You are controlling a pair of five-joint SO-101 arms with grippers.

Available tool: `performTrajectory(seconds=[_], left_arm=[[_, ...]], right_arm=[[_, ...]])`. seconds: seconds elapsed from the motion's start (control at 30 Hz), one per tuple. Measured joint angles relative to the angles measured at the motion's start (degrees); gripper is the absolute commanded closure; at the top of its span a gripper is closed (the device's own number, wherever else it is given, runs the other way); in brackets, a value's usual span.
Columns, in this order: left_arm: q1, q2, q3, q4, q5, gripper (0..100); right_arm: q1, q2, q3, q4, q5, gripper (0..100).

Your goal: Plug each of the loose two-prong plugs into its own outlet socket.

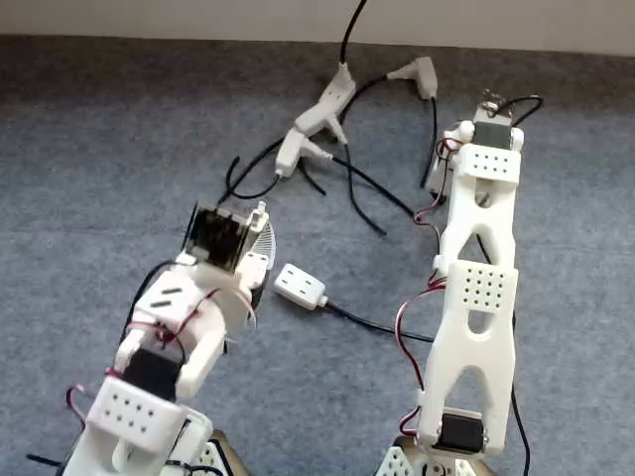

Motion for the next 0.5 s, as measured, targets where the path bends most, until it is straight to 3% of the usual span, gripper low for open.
performTrajectory(seconds=[0.23,0.5], left_arm=[[1.0,-18.5,12.3,-7.6,0.0,99],[2.2,-21.2,13.3,-8.6,0.0,99]], right_arm=[[-3.2,1.1,-10.0,3.9,0.0,82.1],[-10.4,-0.5,-15.4,5.7,0.1,82.1]])
